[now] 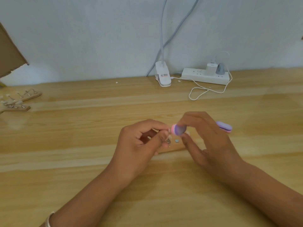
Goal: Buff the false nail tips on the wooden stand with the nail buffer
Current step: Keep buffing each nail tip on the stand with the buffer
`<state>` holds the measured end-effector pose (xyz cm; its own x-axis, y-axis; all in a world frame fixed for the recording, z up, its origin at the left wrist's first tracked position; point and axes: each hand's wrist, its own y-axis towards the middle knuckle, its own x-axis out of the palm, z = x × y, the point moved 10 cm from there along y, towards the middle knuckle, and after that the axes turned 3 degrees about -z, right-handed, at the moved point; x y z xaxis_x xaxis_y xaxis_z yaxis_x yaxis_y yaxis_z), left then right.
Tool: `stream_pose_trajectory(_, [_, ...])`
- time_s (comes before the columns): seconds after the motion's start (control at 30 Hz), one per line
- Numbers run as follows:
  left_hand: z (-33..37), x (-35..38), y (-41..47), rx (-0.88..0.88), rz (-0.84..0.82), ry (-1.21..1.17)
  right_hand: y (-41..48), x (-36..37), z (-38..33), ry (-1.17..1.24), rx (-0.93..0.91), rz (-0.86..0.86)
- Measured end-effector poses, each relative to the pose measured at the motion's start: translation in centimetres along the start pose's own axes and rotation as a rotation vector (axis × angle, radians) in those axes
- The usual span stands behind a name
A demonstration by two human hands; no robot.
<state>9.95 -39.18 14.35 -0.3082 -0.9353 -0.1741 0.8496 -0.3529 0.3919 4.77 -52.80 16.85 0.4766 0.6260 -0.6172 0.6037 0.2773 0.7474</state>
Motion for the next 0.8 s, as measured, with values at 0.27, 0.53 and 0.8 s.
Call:
stream_pose_trajectory(0.27, [-1.4, 0.5, 0.3, -0.131, -0.043, -0.037, -0.1, 0.3, -1.4, -0.012, -0.065, 0.038])
stream_pose_trajectory(0.53, [-1.9, 0.6, 0.5, -0.179, -0.062, -0.104, -0.1, 0.0, -1.1, -0.002, -0.06, 0.03])
stream_pose_trajectory(0.8, [-1.7, 1.0, 0.4, -0.214, -0.121, -0.266, 0.1, -1.0, 0.0, -0.027, -0.026, 0.058])
